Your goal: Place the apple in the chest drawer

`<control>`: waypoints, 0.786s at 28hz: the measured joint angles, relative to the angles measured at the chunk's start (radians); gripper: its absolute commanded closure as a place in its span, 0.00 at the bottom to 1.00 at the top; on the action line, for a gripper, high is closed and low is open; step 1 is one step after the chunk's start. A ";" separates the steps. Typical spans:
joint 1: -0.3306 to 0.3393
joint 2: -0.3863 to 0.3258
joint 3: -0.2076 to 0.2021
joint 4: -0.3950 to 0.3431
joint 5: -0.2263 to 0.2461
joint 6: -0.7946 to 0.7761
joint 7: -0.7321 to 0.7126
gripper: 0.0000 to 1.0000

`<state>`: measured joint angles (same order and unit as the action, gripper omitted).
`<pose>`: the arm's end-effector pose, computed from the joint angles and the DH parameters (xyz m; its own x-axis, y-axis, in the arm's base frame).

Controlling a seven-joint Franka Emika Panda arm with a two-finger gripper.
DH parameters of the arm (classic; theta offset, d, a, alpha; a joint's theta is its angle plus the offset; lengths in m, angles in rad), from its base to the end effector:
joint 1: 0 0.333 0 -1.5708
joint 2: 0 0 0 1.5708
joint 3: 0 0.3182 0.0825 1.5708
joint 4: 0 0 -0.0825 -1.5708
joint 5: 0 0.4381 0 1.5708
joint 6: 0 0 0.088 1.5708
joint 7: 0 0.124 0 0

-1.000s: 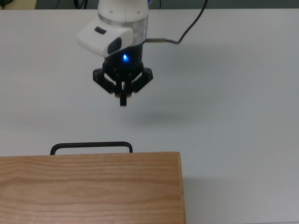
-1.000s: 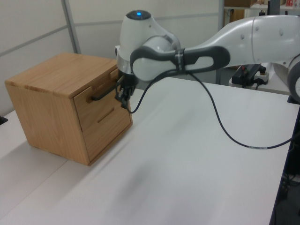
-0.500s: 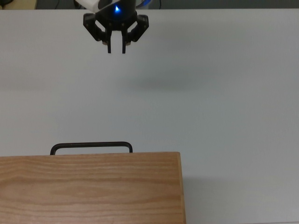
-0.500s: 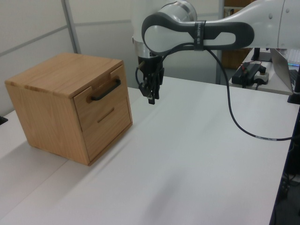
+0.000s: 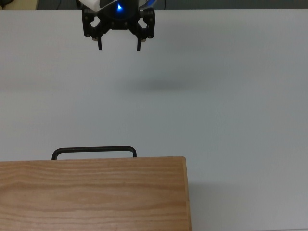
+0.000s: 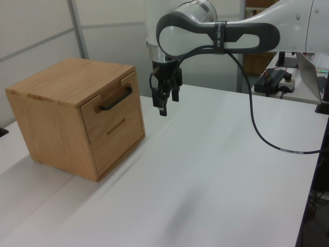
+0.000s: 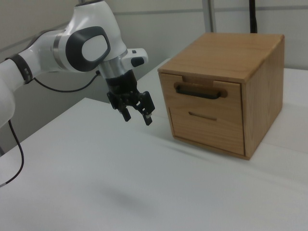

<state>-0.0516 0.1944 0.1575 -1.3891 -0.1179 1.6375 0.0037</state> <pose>0.6741 0.0479 0.5890 0.9929 0.1051 0.0564 0.0999 -0.9912 0.0873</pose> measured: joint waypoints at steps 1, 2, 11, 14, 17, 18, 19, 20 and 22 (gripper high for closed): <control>0.000 0.000 0.000 0.000 0.001 0.000 0.000 0.00; 0.000 0.000 0.000 0.000 0.002 0.000 0.000 0.00; 0.000 0.002 -0.001 0.000 0.002 0.000 0.000 0.00; 0.000 0.002 -0.001 0.000 0.003 0.000 0.000 0.00; 0.000 0.002 -0.001 0.000 0.003 0.000 0.000 0.00; 0.000 0.002 -0.001 -0.001 0.004 0.000 0.000 0.00; 0.000 0.002 -0.001 -0.001 0.006 -0.001 0.000 0.00; 0.000 0.002 -0.001 -0.001 0.013 -0.003 0.000 0.00; 0.000 0.002 -0.001 -0.001 0.030 -0.009 0.000 0.00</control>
<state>-0.0516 0.1969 0.1565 -1.3904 -0.0883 1.6286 0.0038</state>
